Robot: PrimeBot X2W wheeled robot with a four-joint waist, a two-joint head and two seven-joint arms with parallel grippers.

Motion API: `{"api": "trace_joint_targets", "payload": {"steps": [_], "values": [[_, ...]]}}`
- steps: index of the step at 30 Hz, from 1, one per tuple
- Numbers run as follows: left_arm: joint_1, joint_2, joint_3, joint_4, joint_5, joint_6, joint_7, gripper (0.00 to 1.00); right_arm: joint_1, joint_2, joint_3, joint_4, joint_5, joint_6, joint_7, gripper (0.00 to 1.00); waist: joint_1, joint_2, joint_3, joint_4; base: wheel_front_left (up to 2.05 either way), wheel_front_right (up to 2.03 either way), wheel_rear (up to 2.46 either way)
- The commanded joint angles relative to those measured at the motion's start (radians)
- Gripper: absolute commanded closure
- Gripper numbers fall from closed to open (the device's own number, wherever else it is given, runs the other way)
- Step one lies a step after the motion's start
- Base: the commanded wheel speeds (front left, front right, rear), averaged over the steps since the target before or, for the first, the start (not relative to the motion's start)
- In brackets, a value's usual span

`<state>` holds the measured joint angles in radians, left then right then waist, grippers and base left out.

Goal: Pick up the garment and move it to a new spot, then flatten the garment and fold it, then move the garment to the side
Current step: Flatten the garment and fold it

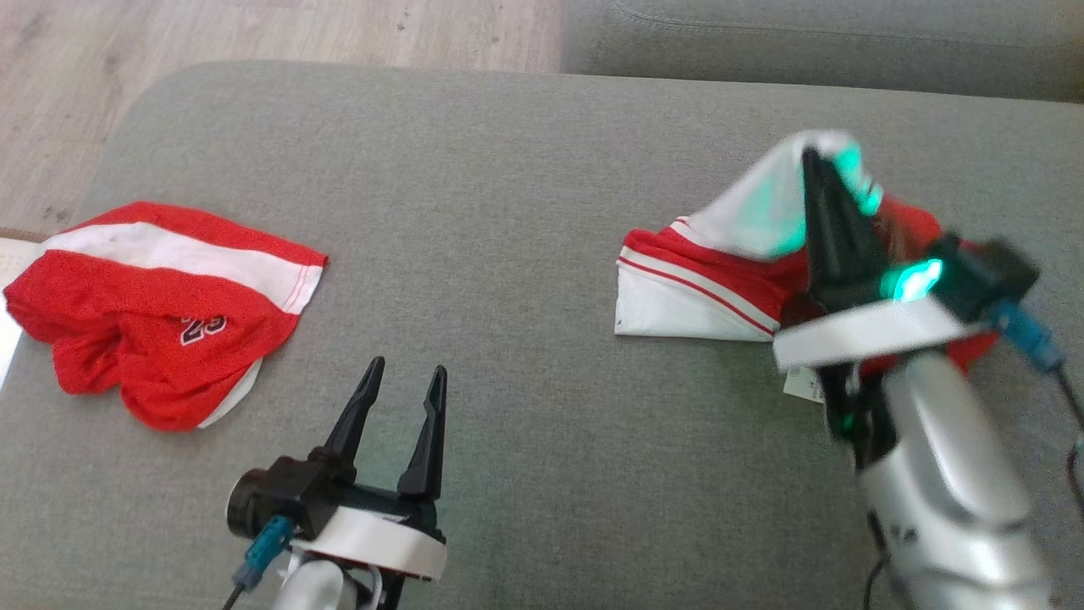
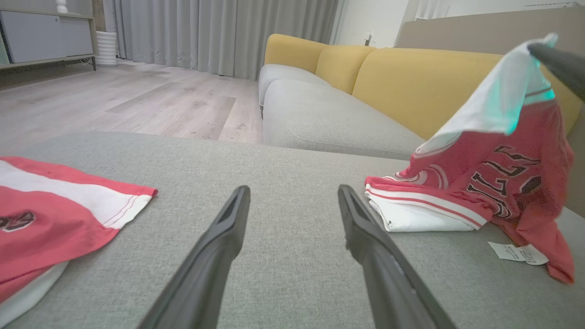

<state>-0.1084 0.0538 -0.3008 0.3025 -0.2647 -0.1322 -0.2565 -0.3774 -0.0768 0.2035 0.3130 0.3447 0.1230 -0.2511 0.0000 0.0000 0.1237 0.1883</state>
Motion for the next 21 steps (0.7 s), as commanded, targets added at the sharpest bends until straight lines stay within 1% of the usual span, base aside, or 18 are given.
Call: {"api": "trace_joint_targets", "payload": {"steps": [1,4,7,10,14,16,18,19,21], "values": [[-0.009,-0.001,0.025,-0.031,-0.007,0.002,-0.005,0.00,-0.073,-0.012,0.033,-0.043,0.003,0.008,-0.011,1.00,0.0000,0.0000,0.001,0.007,0.00,0.00,0.00],[-0.009,-0.002,0.025,-0.032,-0.012,0.002,-0.005,0.00,-0.151,-0.077,0.062,-0.043,-0.020,0.008,-0.002,1.00,0.0000,0.0000,0.011,0.020,0.00,0.00,0.00],[-0.018,-0.003,0.039,-0.041,-0.021,0.002,-0.005,0.00,-0.234,-0.156,0.032,-0.033,-0.038,0.008,0.030,1.00,0.0000,0.0000,0.043,0.031,0.00,0.00,0.00],[-0.035,-0.003,0.048,-0.049,-0.028,0.002,-0.005,0.00,-0.326,-0.250,0.034,-0.011,-0.042,0.008,0.082,1.00,0.0000,0.0000,0.087,0.043,0.00,0.00,0.00],[-0.064,-0.003,0.040,-0.054,-0.038,0.002,-0.005,0.00,-0.471,-0.376,0.082,0.062,-0.028,0.008,0.143,1.00,0.0000,0.0000,0.145,0.060,0.00,0.00,0.00],[-0.079,-0.003,0.043,-0.055,-0.049,0.002,-0.005,0.00,-0.553,-0.439,0.107,0.126,-0.058,0.008,0.152,1.00,0.0000,0.0000,0.173,0.066,0.00,0.00,0.00],[-0.098,-0.003,0.057,-0.059,-0.061,0.002,-0.005,0.00,-0.634,-0.470,0.112,0.205,-0.074,0.008,0.150,1.00,0.0000,0.0000,0.199,0.072,0.00,0.00,0.00],[-0.098,-0.003,0.057,-0.059,-0.061,0.002,-0.005,0.00,-0.634,-0.470,0.112,0.205,-0.074,0.008,0.150,1.00,0.0000,0.0000,0.199,0.072,0.00,0.00,0.00],[-0.117,-0.003,0.058,-0.062,-0.070,0.002,-0.005,0.00,-0.704,-0.486,0.106,0.299,-0.104,0.008,0.155,1.00,0.0000,0.0000,0.216,0.080,0.00,0.00,0.00]]}}
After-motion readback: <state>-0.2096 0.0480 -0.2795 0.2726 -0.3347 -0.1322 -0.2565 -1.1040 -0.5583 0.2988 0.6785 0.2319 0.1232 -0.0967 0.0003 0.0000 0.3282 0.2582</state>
